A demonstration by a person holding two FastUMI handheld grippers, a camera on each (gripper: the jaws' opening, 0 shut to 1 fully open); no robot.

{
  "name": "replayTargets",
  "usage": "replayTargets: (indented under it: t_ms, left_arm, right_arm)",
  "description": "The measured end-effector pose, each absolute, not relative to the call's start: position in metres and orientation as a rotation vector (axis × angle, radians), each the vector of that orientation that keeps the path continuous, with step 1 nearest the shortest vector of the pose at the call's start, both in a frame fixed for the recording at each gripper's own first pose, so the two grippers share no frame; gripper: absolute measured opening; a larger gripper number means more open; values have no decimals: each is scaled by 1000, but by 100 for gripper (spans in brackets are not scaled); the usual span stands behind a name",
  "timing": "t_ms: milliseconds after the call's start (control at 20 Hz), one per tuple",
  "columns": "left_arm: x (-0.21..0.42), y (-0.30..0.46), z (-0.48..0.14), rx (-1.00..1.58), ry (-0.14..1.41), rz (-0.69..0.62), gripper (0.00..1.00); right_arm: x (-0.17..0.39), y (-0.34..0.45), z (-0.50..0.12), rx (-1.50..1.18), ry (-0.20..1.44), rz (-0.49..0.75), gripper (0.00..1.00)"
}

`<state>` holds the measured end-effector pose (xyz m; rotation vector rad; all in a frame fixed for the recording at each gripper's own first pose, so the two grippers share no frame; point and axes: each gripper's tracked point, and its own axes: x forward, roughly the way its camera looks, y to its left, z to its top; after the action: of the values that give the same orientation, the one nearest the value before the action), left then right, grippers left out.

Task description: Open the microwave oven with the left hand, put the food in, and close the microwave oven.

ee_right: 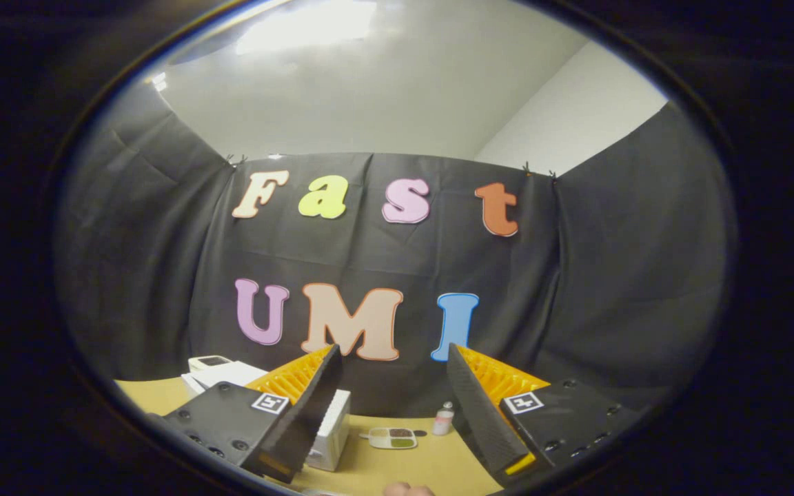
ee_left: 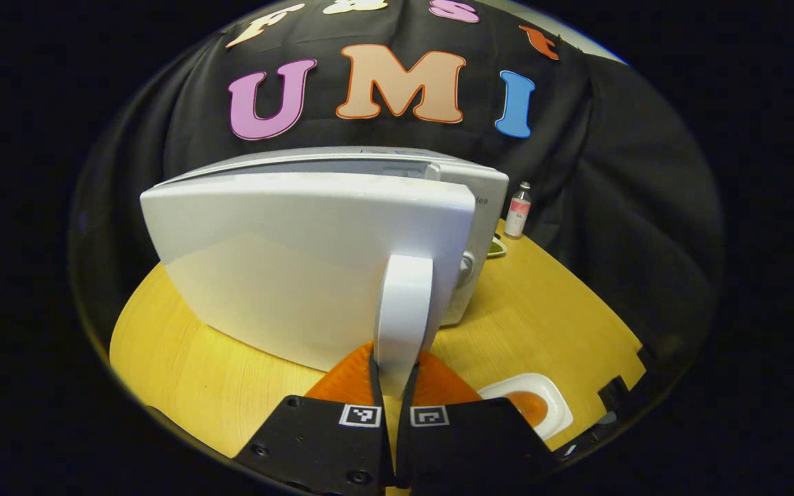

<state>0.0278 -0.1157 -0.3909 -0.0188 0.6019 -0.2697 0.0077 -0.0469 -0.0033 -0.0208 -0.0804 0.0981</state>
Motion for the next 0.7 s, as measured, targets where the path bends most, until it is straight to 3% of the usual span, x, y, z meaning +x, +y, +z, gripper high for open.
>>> replayTargets:
  t_ms: [700]
  left_arm:
    - [-90, 17, -384, 48, 657, -282, 6]
  right_arm:
    - [11, 40, -59, 27, 53, 132, 97]
